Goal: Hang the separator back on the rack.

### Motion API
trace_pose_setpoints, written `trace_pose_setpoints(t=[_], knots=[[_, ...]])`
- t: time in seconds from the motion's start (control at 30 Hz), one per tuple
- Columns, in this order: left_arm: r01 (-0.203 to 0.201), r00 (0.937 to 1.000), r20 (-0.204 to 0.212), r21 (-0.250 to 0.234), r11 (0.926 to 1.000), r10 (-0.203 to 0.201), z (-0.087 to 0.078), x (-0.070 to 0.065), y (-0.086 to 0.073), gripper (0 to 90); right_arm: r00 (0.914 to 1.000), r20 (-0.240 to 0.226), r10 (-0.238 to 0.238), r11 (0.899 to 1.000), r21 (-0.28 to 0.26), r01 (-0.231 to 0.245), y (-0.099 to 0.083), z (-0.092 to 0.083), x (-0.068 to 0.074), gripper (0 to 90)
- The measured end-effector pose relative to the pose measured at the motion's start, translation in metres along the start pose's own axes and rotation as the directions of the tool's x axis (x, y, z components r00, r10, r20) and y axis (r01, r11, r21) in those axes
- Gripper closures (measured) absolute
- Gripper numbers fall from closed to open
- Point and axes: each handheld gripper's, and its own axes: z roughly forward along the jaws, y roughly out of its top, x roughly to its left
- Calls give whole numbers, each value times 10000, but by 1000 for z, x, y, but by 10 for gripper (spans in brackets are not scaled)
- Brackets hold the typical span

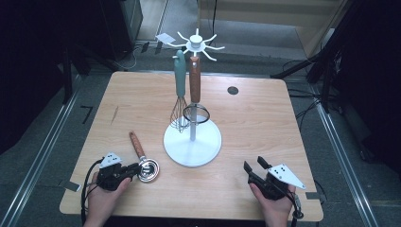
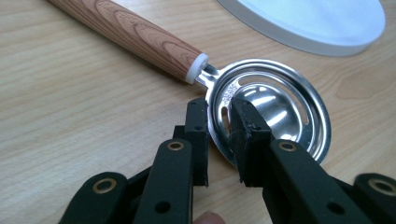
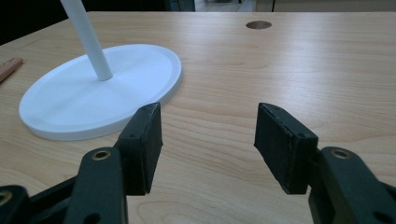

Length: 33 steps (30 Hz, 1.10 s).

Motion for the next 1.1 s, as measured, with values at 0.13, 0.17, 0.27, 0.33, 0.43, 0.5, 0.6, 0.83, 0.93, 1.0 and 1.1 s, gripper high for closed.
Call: trace_pose_setpoints(t=[0.13, 0.17, 0.27, 0.33, 0.43, 0.5, 0.6, 0.83, 0.93, 1.0, 1.1], knots=[[-134, 9995, 271, 109, 9999, 131, 0, -5, -1, 756, 9999, -124, -40, 10000, 90, 41, 0, 3, 3, 424], [-132, 9995, 292, 105, 9999, 129, 1, -7, -1, 756, 9999, -150, -54, 9999, 105, 56, 0, 4, 4, 422], [-252, 9990, 382, 177, 9995, 245, 2, -14, -2, 740, 9997, -229, -17, 9999, 167, 21, 0, 5, 5, 418], [-389, 9978, 547, 237, 9990, 375, 2, -17, -3, 718, 9997, -241, -92, 9998, 168, 96, 0, 4, 7, 418], [-456, 9965, 717, 276, 9986, 436, 1, -20, -4, 673, 9984, -198, -530, 9984, 204, 534, 0, 3, 13, 420], [-271, 9977, 629, 56, 9996, 267, 0, -20, -4, 620, 9975, -380, -588, 9981, 179, 595, 0, 3, 18, 419], [-106, 9982, 598, 9, 9999, 105, 2, -17, -3, 555, 9963, -499, -693, 9973, 211, 705, 0, 5, 21, 420], [-280, 9956, 902, 152, 9995, 265, 6, -20, -3, 670, 9948, -757, -689, 9973, 219, 707, 0, 7, 28, 433], [-423, 9952, 888, 201, 9989, 404, 6, -25, -3, 691, 9916, -913, -911, 9954, 211, 934, 0, 9, 38, 444], [-576, 9944, 901, 236, 9981, 552, 6, -31, -5, 693, 9886, -1058, -1071, 9938, 192, 1097, 1, 9, 44, 449], [-608, 9935, 977, 242, 9979, 582, 7, -34, -6, 688, 9862, -1186, -1155, 9927, 198, 1186, 1, 10, 49, 453]])
